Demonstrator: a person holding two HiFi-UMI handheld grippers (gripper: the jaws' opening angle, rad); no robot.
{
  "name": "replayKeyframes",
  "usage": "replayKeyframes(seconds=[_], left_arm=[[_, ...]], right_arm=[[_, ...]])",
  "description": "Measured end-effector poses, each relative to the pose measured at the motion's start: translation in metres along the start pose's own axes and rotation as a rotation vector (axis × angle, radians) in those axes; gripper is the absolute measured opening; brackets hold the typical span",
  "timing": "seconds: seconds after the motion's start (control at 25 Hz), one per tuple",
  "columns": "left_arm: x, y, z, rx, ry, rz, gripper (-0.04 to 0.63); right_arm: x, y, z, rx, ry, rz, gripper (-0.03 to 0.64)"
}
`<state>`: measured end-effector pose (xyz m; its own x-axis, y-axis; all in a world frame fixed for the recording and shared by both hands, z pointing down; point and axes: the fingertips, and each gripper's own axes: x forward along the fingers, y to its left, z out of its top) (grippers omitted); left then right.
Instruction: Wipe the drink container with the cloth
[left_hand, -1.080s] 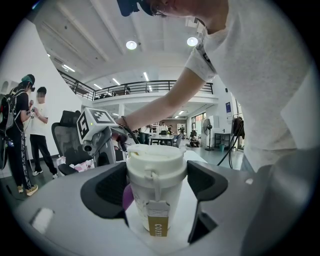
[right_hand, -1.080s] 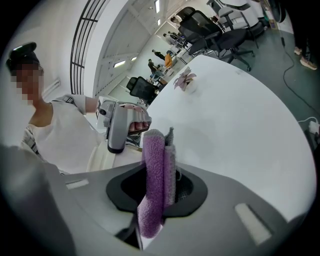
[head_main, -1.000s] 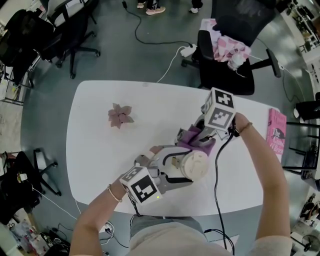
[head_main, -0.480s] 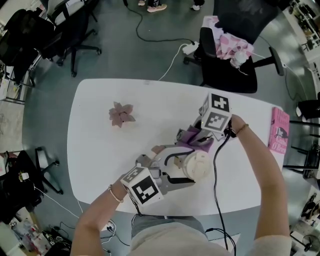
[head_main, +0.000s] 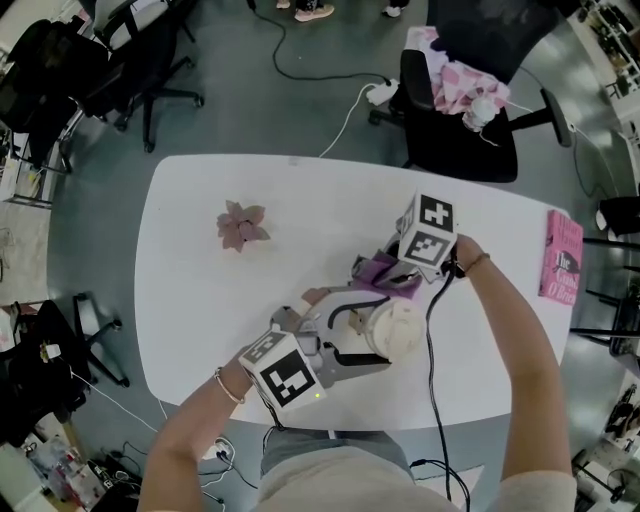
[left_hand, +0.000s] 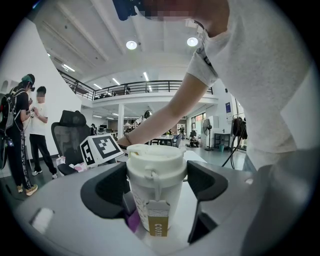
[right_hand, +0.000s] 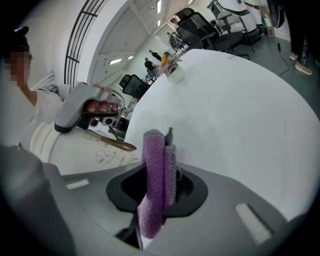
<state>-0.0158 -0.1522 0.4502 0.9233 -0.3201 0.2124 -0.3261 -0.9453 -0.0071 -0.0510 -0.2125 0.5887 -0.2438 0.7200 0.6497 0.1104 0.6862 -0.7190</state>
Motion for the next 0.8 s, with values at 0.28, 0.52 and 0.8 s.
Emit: replayKeyframes(seconds=[0.28, 0.52, 0.8], left_arm=[[0.0, 0.001, 0.0, 0.001, 0.01, 0.005, 0.38], [-0.001, 0.001, -0.001, -0.005, 0.017, 0.01, 0.38], [-0.001, 0.001, -0.004, -0.017, 0.035, 0.029, 0.38]], right_arm=[[0.008, -0.011, -0.004, 0.017, -0.037, -0.004, 0.069], [0.008, -0.016, -0.004, 0.06, -0.076, -0.008, 0.069], [0.004, -0.018, -0.006, 0.085, -0.097, -0.078, 0.069]])
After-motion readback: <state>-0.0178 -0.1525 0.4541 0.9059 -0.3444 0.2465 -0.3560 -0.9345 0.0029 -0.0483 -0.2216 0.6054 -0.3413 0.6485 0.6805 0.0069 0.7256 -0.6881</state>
